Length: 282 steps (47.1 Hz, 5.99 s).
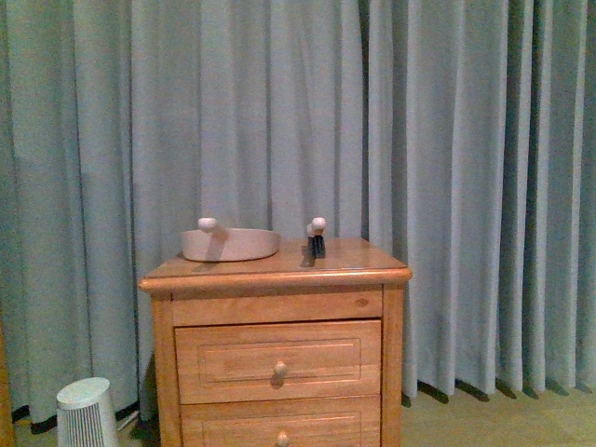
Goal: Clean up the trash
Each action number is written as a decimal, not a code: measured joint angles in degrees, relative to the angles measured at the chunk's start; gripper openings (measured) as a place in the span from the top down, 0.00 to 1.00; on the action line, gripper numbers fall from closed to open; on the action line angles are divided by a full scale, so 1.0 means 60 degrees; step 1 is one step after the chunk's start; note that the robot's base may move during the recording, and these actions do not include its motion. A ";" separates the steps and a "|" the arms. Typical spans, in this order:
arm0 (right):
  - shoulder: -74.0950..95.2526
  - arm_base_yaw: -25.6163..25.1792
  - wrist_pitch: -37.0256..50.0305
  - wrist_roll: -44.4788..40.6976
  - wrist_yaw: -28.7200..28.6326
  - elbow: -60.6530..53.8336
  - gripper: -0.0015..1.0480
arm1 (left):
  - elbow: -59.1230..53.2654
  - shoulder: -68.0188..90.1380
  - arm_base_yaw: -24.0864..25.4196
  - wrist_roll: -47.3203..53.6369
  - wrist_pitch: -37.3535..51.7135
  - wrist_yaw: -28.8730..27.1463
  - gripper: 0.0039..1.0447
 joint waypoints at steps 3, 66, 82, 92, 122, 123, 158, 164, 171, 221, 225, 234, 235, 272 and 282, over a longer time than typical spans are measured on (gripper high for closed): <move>0.0000 0.0000 0.0000 0.0000 0.0000 0.0000 0.07 | 0.0000 0.0000 0.0000 0.0000 0.0000 0.0000 0.07; 0.0000 0.0000 0.0000 0.0000 0.0000 0.0000 0.07 | 0.0000 0.0000 0.0000 0.0000 0.0000 0.0000 0.07; 0.0000 0.0000 0.0000 0.0000 0.0000 0.0000 0.07 | 0.0000 0.0000 0.0000 0.0000 0.0000 0.0000 0.07; 0.0000 0.0000 0.0000 0.0000 0.0000 0.0000 0.07 | 0.0000 0.0000 0.0000 0.0000 0.0000 0.0000 0.07; -0.0004 0.0000 0.0000 0.0000 0.0000 0.0000 0.07 | 0.0000 0.0000 0.0000 0.0000 0.0000 0.0007 0.07; -0.0004 0.0000 0.0000 0.0000 0.0007 0.0000 0.07 | 0.0000 0.0000 0.0000 0.0000 0.0000 0.0015 0.07; -0.0004 0.0000 0.0000 0.0000 0.0029 0.0000 0.07 | 0.0000 0.0000 0.0004 0.0000 0.0000 0.0015 0.07; -0.0004 0.0000 0.0000 -0.0007 0.0029 0.0000 0.07 | 0.0000 0.0000 0.0004 0.0000 0.0000 0.0011 0.07; -0.0004 0.0000 0.0000 -0.0004 0.0029 0.0000 0.07 | 0.0000 0.0000 0.0004 0.0000 0.0000 0.0015 0.07; -0.0004 0.0000 0.0000 0.0000 0.0029 0.0000 0.07 | 1.0881 1.4619 -0.2226 0.0412 0.0543 -0.1126 0.07; -0.0004 0.0000 0.0000 0.0000 0.0029 0.0000 0.07 | 1.1398 1.5533 -0.2371 0.0692 0.0229 -0.1475 0.07; -0.0004 0.0000 0.0000 0.0000 0.0029 0.0000 0.07 | 1.2448 1.7085 -0.2492 0.1060 -0.0382 -0.1723 0.07; -0.0004 0.0000 0.0000 0.0000 0.0029 0.0000 0.07 | 1.2524 1.7180 -0.2499 0.1075 -0.0419 -0.1708 0.07; -0.0004 0.0000 0.0000 0.0000 0.0029 0.0000 0.07 | 1.5347 2.0312 -0.2728 0.1774 -0.2881 -0.1650 0.07; -0.0004 0.0000 0.0000 0.0000 0.0029 0.0000 0.07 | 1.5773 2.0873 -0.2721 0.1738 -0.3020 -0.1756 0.07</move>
